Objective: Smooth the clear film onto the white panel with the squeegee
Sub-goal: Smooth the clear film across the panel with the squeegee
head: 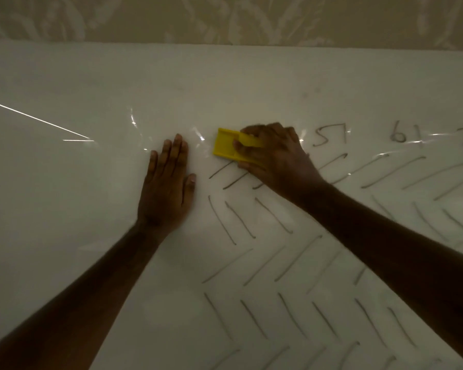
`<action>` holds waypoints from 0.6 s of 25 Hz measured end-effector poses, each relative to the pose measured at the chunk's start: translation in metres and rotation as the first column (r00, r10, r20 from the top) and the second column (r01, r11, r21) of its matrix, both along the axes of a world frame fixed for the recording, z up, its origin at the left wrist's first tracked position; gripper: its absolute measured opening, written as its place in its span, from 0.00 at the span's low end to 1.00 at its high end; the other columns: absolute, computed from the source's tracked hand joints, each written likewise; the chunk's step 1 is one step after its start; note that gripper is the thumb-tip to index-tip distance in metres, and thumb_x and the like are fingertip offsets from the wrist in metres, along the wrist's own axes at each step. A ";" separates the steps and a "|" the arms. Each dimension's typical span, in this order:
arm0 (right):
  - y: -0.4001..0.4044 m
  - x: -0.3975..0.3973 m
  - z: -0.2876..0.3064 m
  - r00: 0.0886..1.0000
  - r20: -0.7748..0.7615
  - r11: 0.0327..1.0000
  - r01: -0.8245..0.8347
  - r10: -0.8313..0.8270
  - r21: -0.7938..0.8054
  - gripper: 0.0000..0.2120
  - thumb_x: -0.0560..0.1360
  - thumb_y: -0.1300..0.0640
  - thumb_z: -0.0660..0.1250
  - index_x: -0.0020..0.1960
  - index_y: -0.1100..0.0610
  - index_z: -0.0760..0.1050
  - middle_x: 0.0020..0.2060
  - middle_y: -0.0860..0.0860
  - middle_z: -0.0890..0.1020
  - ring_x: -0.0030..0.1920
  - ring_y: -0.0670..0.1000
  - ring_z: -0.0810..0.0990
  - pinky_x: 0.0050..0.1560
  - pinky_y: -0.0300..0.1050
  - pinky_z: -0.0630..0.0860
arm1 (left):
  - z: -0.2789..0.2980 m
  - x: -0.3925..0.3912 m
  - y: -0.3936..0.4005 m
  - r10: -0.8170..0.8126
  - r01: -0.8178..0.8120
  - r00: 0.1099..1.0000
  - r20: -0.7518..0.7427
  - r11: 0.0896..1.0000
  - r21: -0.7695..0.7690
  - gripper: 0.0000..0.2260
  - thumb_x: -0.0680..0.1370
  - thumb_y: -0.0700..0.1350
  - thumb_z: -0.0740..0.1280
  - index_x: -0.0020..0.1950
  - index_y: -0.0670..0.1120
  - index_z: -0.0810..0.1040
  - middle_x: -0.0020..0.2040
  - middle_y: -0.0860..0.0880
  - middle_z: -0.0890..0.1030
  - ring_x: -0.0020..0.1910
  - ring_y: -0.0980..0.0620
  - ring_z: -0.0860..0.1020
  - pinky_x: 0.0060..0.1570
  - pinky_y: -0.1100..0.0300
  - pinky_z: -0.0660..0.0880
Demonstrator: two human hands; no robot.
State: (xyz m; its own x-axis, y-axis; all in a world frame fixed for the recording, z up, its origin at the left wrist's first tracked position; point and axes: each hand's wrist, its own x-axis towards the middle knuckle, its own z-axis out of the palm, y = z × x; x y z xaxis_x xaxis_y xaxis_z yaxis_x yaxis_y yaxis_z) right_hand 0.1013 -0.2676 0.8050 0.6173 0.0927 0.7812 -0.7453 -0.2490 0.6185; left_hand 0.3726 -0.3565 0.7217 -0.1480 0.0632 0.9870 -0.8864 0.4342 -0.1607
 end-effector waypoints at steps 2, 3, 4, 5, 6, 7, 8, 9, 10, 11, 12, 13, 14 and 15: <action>0.002 -0.023 -0.012 0.996 -0.087 0.999 0.013 -0.015 -0.031 0.17 0.81 0.47 0.71 0.66 0.53 0.82 0.67 0.56 0.81 0.60 0.61 0.79 0.56 0.57 0.72 | -0.001 0.001 -0.001 0.010 -0.010 1.000 0.001 1.000 -0.007 0.29 0.88 0.49 0.54 0.87 0.38 0.56 0.88 0.40 0.57 0.87 0.40 0.54 0.86 0.40 0.51; 0.003 -0.034 -0.009 0.993 -0.115 0.998 0.029 -0.034 -0.047 0.17 0.81 0.47 0.71 0.66 0.53 0.82 0.67 0.57 0.80 0.60 0.61 0.79 0.55 0.57 0.72 | -0.001 0.000 -0.001 0.011 -0.011 1.000 0.003 1.000 -0.012 0.29 0.88 0.49 0.54 0.87 0.38 0.56 0.87 0.40 0.57 0.87 0.40 0.54 0.86 0.40 0.51; 0.004 -0.043 0.000 0.991 -0.120 0.997 0.044 -0.051 -0.061 0.17 0.82 0.46 0.70 0.66 0.53 0.82 0.67 0.57 0.80 0.60 0.62 0.79 0.55 0.57 0.72 | -0.002 -0.001 0.000 0.008 -0.008 1.000 0.000 1.000 -0.013 0.29 0.88 0.49 0.54 0.87 0.38 0.56 0.88 0.40 0.57 0.87 0.40 0.54 0.86 0.40 0.51; 0.003 -0.048 0.013 0.994 -0.096 0.996 0.054 -0.061 -0.074 0.17 0.82 0.45 0.69 0.66 0.52 0.82 0.67 0.57 0.81 0.60 0.63 0.78 0.55 0.57 0.72 | -0.002 -0.001 0.000 0.004 -0.004 1.000 -0.006 1.000 -0.016 0.29 0.88 0.49 0.53 0.87 0.38 0.56 0.88 0.40 0.57 0.87 0.40 0.54 0.86 0.41 0.51; 0.002 -0.047 0.028 0.997 -0.041 0.995 0.055 -0.059 -0.082 0.18 0.81 0.45 0.69 0.67 0.52 0.81 0.67 0.57 0.81 0.60 0.64 0.78 0.55 0.58 0.73 | -0.002 -0.001 0.000 0.001 -0.001 1.000 -0.011 1.000 -0.019 0.29 0.88 0.49 0.53 0.87 0.38 0.56 0.88 0.40 0.57 0.87 0.41 0.54 0.86 0.42 0.50; 0.001 -0.041 0.046 0.998 0.032 0.995 0.055 -0.053 -0.083 0.19 0.81 0.44 0.68 0.67 0.52 0.81 0.67 0.57 0.81 0.61 0.65 0.78 0.57 0.60 0.73 | -0.002 -0.002 0.000 -0.001 0.000 1.000 -0.010 1.000 -0.024 0.29 0.88 0.49 0.53 0.87 0.38 0.56 0.88 0.40 0.57 0.87 0.41 0.54 0.86 0.43 0.49; 0.000 -0.032 0.060 0.994 0.094 0.995 0.059 -0.052 -0.075 0.21 0.80 0.43 0.67 0.68 0.52 0.80 0.67 0.57 0.80 0.62 0.66 0.77 0.58 0.61 0.74 | -0.001 -0.002 0.000 0.000 0.000 1.000 -0.008 1.000 -0.026 0.29 0.88 0.49 0.53 0.87 0.38 0.56 0.87 0.40 0.57 0.87 0.41 0.54 0.87 0.44 0.48; -0.002 -0.020 0.070 0.989 0.138 0.997 0.062 -0.054 -0.050 0.22 0.79 0.42 0.67 0.69 0.52 0.80 0.67 0.57 0.80 0.62 0.67 0.77 0.60 0.63 0.74 | -0.001 -0.002 0.001 0.000 -0.001 1.000 -0.006 1.000 -0.024 0.29 0.88 0.50 0.53 0.87 0.38 0.56 0.87 0.40 0.57 0.87 0.41 0.54 0.87 0.44 0.48; -0.004 -0.008 0.073 0.986 0.158 0.998 0.053 -0.047 -0.032 0.23 0.79 0.42 0.66 0.69 0.53 0.80 0.67 0.57 0.80 0.62 0.67 0.77 0.59 0.64 0.75 | -0.001 -0.002 0.001 0.000 0.000 1.000 -0.007 1.000 -0.022 0.29 0.88 0.50 0.53 0.87 0.38 0.56 0.87 0.40 0.57 0.87 0.41 0.54 0.87 0.45 0.47; -0.007 0.002 0.068 0.988 0.153 0.999 0.034 -0.028 -0.036 0.23 0.79 0.43 0.66 0.68 0.53 0.81 0.67 0.57 0.80 0.60 0.68 0.78 0.58 0.65 0.76 | -0.002 -0.001 0.001 -0.003 0.003 1.000 -0.006 1.000 -0.020 0.29 0.88 0.50 0.53 0.87 0.38 0.56 0.87 0.40 0.57 0.87 0.41 0.54 0.87 0.44 0.48; -0.010 0.007 0.057 0.992 0.126 0.998 0.014 -0.007 -0.056 0.22 0.79 0.43 0.66 0.67 0.53 0.81 0.66 0.58 0.81 0.59 0.68 0.78 0.57 0.65 0.77 | -0.002 -0.001 0.001 -0.007 0.007 1.000 -0.003 1.000 -0.018 0.29 0.88 0.50 0.53 0.87 0.38 0.56 0.87 0.40 0.57 0.87 0.40 0.54 0.87 0.44 0.48; -0.011 0.009 0.042 0.997 0.079 0.998 -0.004 0.009 -0.070 0.21 0.79 0.44 0.67 0.67 0.53 0.81 0.66 0.58 0.81 0.57 0.68 0.79 0.55 0.64 0.77 | -0.002 0.000 0.001 -0.008 0.008 1.000 0.001 1.000 -0.017 0.29 0.88 0.50 0.53 0.87 0.38 0.56 0.87 0.40 0.57 0.87 0.40 0.54 0.86 0.43 0.49; -0.011 0.006 0.026 0.999 0.027 0.997 -0.019 0.021 -0.074 0.20 0.80 0.45 0.67 0.67 0.53 0.81 0.66 0.58 0.81 0.57 0.67 0.80 0.55 0.62 0.77 | -0.002 0.000 0.001 -0.005 0.005 1.000 0.005 1.000 -0.016 0.29 0.88 0.49 0.53 0.87 0.38 0.56 0.87 0.40 0.57 0.87 0.40 0.54 0.86 0.41 0.50; -0.009 0.000 0.011 0.999 -0.021 0.997 -0.029 0.027 -0.069 0.19 0.80 0.46 0.68 0.67 0.53 0.81 0.67 0.58 0.81 0.58 0.66 0.79 0.55 0.61 0.76 | -0.002 0.001 0.001 -0.002 0.002 1.000 0.009 1.000 -0.016 0.29 0.88 0.49 0.53 0.87 0.38 0.57 0.87 0.40 0.57 0.87 0.40 0.54 0.86 0.40 0.51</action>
State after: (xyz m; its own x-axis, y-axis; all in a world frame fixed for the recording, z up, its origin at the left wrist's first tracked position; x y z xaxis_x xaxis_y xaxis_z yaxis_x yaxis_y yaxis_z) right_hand 0.1018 -0.2769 0.8159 0.6290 0.1637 0.7600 -0.7261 -0.2255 0.6496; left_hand 0.3736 -0.3559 0.7200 -0.1566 0.0789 0.9845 -0.8841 0.4332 -0.1753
